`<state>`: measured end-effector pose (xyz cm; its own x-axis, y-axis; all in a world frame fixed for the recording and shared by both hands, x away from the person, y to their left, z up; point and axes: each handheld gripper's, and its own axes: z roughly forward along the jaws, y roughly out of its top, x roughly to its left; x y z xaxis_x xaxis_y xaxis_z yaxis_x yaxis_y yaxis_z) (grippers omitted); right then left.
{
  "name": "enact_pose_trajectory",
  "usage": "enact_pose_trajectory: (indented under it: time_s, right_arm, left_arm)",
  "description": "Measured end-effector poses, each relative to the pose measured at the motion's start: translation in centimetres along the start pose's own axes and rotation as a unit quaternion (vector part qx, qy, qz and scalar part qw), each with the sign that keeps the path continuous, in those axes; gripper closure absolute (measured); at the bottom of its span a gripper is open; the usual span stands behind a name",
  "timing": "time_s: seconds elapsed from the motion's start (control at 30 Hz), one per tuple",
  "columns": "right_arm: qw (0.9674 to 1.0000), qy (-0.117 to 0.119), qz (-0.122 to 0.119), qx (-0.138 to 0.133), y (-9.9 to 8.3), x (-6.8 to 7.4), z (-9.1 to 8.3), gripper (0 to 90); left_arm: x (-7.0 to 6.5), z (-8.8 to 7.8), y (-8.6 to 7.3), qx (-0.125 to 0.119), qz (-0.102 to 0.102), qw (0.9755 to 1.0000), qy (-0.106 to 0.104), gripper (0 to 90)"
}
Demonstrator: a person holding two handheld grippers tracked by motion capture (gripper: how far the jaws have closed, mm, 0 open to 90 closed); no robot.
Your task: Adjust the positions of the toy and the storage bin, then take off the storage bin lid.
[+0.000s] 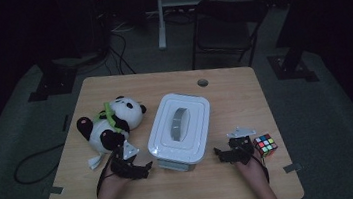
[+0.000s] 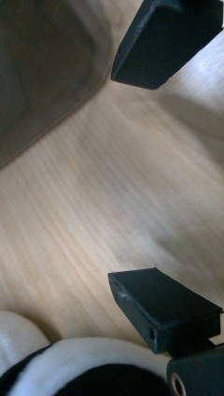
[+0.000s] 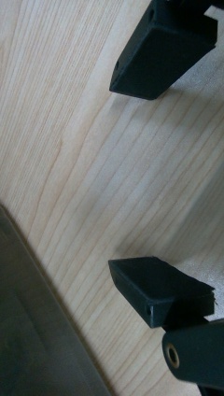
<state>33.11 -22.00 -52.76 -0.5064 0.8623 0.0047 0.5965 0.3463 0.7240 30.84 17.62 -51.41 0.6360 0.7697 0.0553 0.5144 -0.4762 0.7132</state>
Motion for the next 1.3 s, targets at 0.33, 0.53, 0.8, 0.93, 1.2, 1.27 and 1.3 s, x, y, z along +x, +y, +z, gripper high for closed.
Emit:
enact_pose_trajectory:
  time_s: [0.33,0.53,0.8,0.93,1.2,1.27,1.3]
  right_arm:
    - [1.0000,-0.001,0.001,0.000,0.0,0.0,0.0,12.8]
    - [1.0000,-0.003,0.004,0.000,0.0,0.0,0.0,12.7]
    - [1.0000,0.002,-0.002,0.006,0.0,-0.1,-0.2,12.7]
    - [0.9997,0.003,-0.002,0.024,0.1,0.1,-0.5,12.8]
    - [0.9990,0.035,0.006,0.029,0.8,0.8,-1.5,13.1]
    - [0.9988,0.041,0.012,0.025,1.1,0.7,-1.9,13.0]
    - [0.9987,0.043,0.015,0.023,1.3,0.7,-2.2,13.0]
  left_arm:
    - [-0.2,0.0,-1.2,0.009,0.012,0.9998,-0.012,6.0]
    - [-0.1,0.0,-1.4,0.014,0.009,0.9990,-0.040,6.0]
    - [-0.2,-0.1,-1.6,0.013,0.009,0.9990,-0.041,6.0]
    - [-0.2,-0.1,-1.6,0.013,0.009,0.9990,-0.042,5.9]
    - [-0.1,-0.2,-1.6,0.014,0.013,0.9988,-0.046,5.9]
    - [-0.1,-0.2,-1.6,0.014,0.013,0.9988,-0.046,5.9]
    - [-0.1,-0.2,-1.6,0.014,0.013,0.9988,-0.046,5.9]
